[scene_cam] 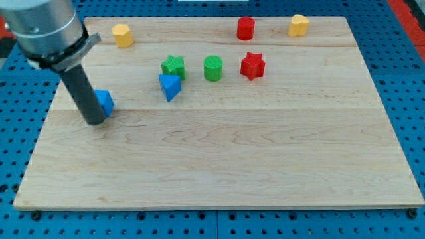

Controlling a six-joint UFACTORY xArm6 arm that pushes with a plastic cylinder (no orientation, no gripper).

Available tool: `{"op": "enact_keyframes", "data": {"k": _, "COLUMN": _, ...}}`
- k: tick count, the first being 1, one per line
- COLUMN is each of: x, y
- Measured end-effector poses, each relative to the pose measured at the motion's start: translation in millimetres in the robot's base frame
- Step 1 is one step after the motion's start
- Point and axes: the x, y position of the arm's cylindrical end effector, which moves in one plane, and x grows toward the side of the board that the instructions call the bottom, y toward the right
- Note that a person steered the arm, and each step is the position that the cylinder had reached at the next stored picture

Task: Keep your arm in between green circle and red star

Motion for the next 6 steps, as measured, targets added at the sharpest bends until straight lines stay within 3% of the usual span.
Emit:
{"op": "enact_keyframes", "data": {"k": 1, "x": -35.1, "y": -0.4}}
{"op": "enact_keyframes", "data": {"k": 3, "x": -47.7, "y": -1.9}}
{"op": "enact_keyframes", "data": {"k": 5, "x": -1.2, "y": 99.1}}
{"op": "enact_keyframes", "data": {"k": 6, "x": -16.1, "y": 165.2}}
